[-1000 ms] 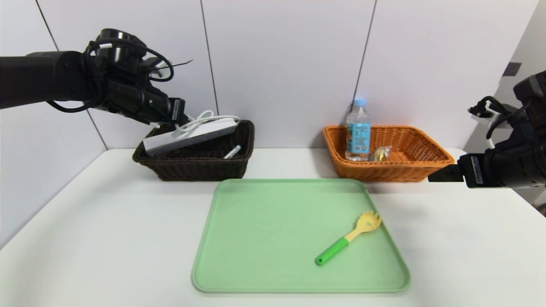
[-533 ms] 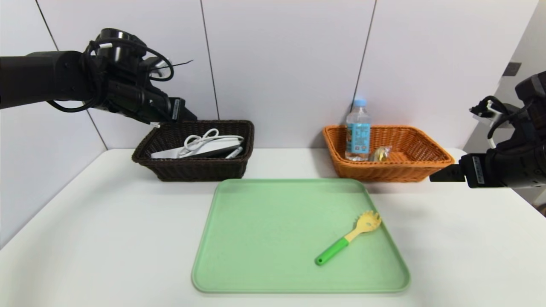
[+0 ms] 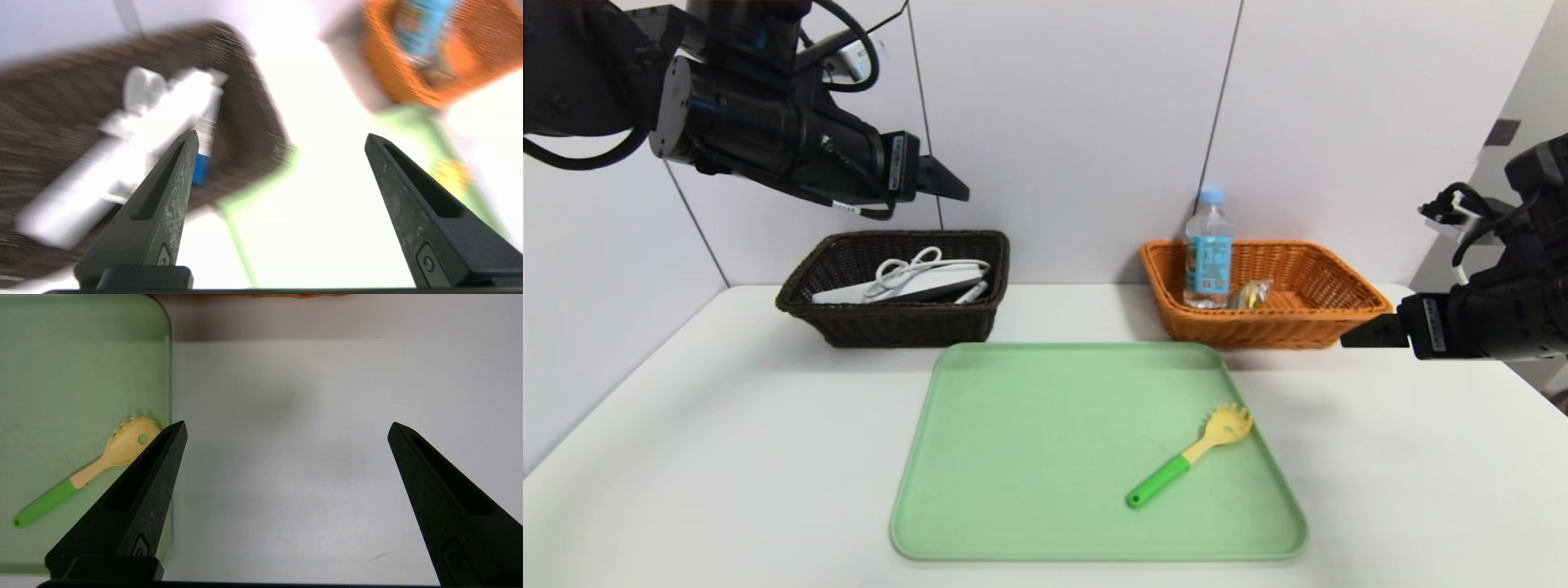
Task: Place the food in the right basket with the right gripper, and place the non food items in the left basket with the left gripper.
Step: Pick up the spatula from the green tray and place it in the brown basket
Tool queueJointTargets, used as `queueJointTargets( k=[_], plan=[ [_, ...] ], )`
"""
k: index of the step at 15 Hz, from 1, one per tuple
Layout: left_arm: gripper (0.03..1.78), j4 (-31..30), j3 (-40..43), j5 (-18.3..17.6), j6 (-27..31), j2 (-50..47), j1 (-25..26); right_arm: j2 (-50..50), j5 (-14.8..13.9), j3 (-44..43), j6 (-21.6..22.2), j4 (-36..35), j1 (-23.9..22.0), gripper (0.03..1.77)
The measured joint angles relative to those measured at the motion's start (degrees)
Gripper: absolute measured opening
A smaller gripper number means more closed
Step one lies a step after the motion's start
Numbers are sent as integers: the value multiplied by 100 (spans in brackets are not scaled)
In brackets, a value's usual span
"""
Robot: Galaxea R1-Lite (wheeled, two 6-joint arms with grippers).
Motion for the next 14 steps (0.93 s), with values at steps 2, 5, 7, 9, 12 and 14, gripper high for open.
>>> queueJointTargets(
  k=[2, 5, 7, 9, 12, 14],
  plan=[
    [151, 35, 471, -279, -226, -257, -549, -24, -74, -2, 2, -2, 26, 170],
    [157, -562, 1229, -638, -236, -463, -1261, -60, -122, -17, 41, -5, 83, 170],
    [161, -1152, 1742, -679, -236, -508, -1596, -85, -124, -44, 91, 0, 83, 170],
    [163, -1913, 2363, -689, -173, -507, -1886, -110, -122, -55, 163, 0, 91, 170],
    [165, -3111, 3324, -621, -99, -402, -2384, -132, -119, -55, 304, -2, 91, 170],
    [166, -3811, 3768, -369, 119, -240, -2712, -135, -116, -55, 340, -2, 91, 170]
  ],
)
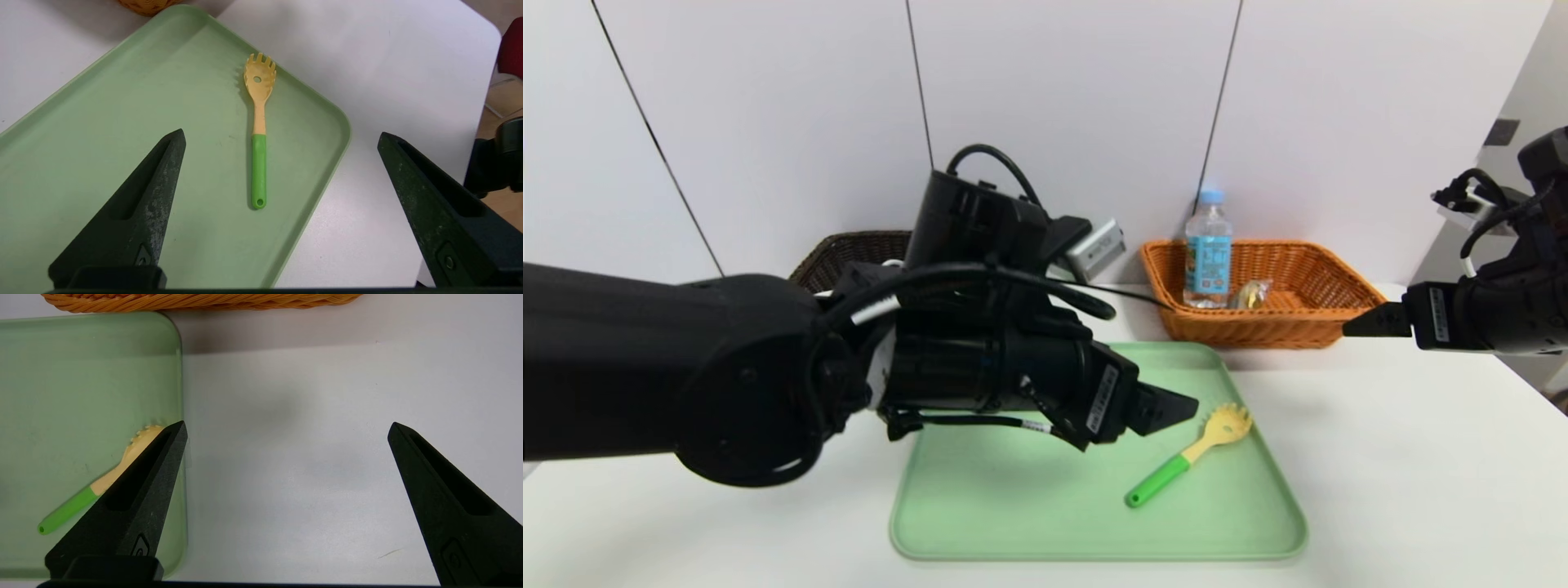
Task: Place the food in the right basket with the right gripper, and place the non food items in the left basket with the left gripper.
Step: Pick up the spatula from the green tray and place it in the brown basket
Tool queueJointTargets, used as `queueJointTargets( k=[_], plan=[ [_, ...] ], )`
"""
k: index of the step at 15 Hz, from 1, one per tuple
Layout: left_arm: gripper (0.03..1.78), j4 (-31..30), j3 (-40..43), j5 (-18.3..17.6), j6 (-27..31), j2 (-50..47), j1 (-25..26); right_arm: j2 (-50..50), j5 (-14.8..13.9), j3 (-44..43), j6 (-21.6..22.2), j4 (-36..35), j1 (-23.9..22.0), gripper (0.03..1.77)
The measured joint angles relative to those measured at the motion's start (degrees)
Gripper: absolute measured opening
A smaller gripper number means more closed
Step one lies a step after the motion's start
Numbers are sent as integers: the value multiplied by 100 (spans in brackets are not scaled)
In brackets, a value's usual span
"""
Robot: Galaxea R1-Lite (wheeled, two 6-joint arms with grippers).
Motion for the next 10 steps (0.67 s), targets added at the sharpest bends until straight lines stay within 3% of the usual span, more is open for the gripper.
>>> queueJointTargets(
  k=[4, 10],
  plan=[
    [167, -681, 460, 173, 784, 389, -289, -7, 2, 0, 105, 0, -9, 170],
    [169, -1067, 118, 669, 911, 1174, -438, 6, 0, 11, 132, 2, -60, 170]
  ],
)
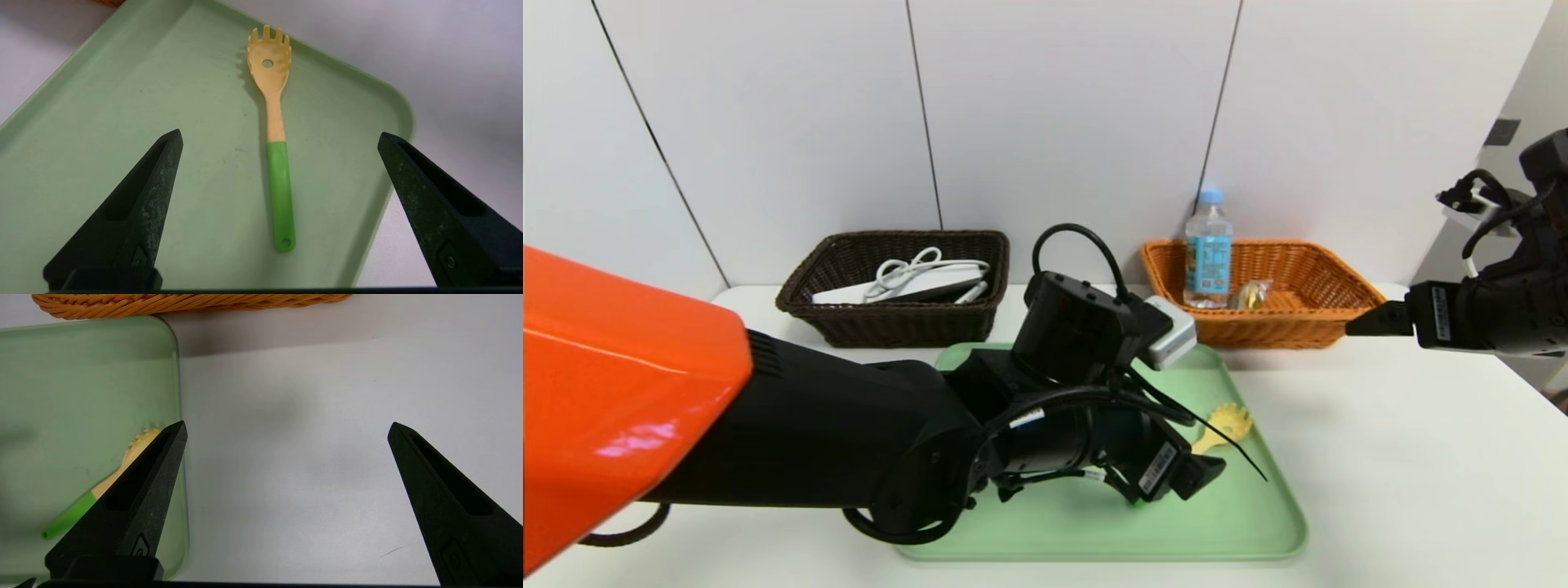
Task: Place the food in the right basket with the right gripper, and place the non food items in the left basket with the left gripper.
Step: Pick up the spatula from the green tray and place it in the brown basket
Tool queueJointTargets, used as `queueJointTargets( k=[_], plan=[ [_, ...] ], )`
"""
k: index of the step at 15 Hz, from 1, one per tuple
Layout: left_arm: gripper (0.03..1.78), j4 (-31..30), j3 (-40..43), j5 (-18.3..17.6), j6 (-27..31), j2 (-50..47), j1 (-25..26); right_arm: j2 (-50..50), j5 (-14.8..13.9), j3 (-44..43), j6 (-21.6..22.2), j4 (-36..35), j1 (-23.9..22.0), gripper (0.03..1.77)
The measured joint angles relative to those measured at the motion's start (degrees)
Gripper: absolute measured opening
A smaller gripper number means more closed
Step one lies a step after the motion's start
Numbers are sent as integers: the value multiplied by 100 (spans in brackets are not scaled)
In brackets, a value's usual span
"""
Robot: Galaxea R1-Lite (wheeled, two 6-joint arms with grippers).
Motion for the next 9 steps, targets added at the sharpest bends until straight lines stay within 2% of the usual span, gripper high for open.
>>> queueJointTargets(
  k=[3, 6, 9],
  plan=[
    [169, 160, -232, 116, -26, 343, -26, 17, 2, 0, -2, -2, -23, 170],
    [169, 243, -413, 447, -66, 612, -43, 35, 0, 0, 0, 0, -28, 170],
    [169, 344, -546, 544, -124, 753, -100, 46, 0, 2, -2, -2, -28, 170]
  ],
)
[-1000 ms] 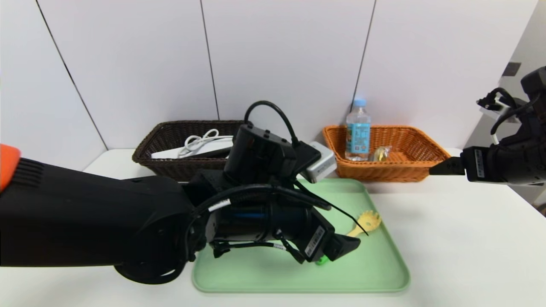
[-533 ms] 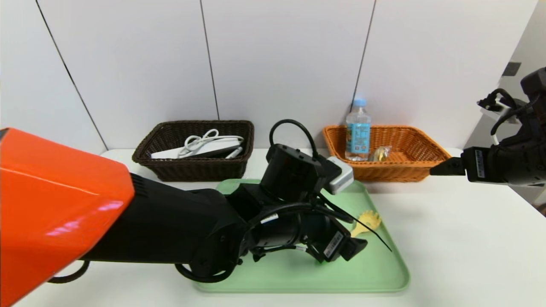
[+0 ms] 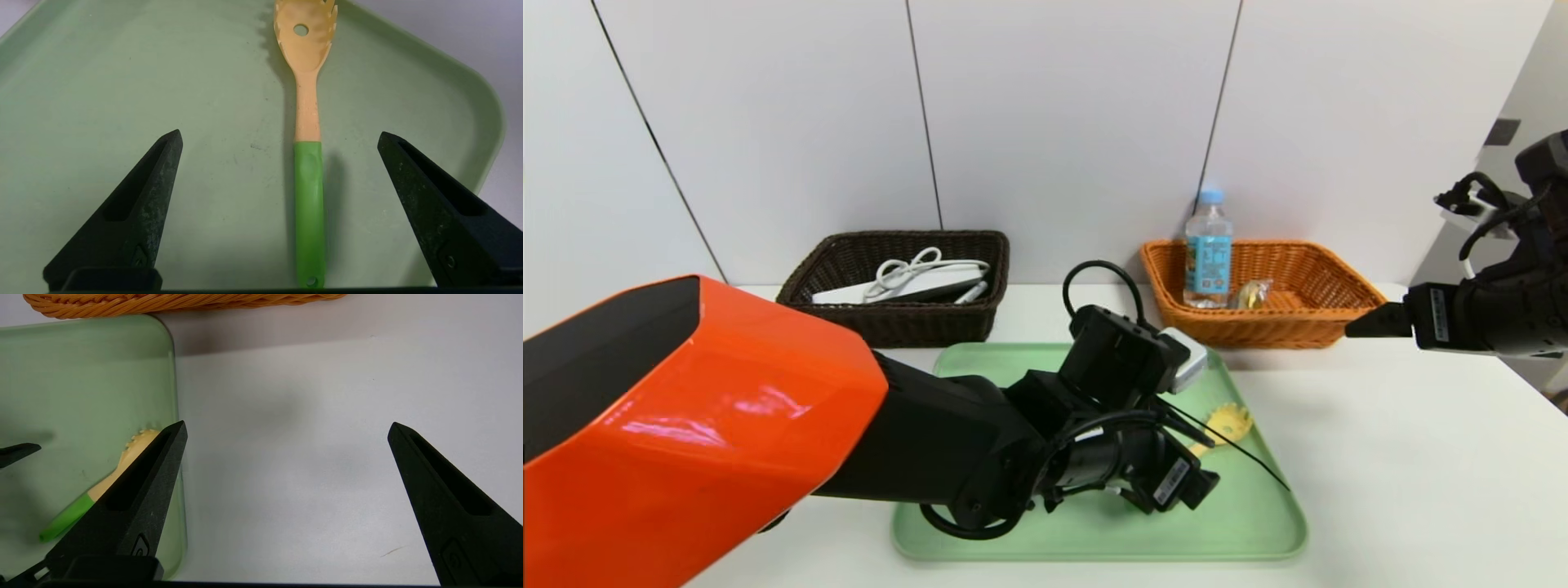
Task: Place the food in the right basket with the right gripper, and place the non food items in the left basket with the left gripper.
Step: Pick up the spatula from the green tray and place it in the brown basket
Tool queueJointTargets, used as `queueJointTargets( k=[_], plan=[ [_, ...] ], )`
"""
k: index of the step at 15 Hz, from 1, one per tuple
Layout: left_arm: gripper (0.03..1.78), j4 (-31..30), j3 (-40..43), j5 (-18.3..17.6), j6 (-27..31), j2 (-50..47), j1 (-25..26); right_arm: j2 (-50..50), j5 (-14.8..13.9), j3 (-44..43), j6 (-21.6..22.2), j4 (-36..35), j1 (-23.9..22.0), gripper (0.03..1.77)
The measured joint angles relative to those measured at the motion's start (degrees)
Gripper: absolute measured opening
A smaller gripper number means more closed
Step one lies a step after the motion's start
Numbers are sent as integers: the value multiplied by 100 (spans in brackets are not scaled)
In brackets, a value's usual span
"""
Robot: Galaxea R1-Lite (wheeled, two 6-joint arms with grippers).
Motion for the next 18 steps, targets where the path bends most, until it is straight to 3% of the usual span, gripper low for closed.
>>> queueJointTargets(
  k=[18],
  plan=[
    [169, -2, -90, 143, -122, 328, -240, -57, -11, 22, -6, 9, -6, 170]
  ],
)
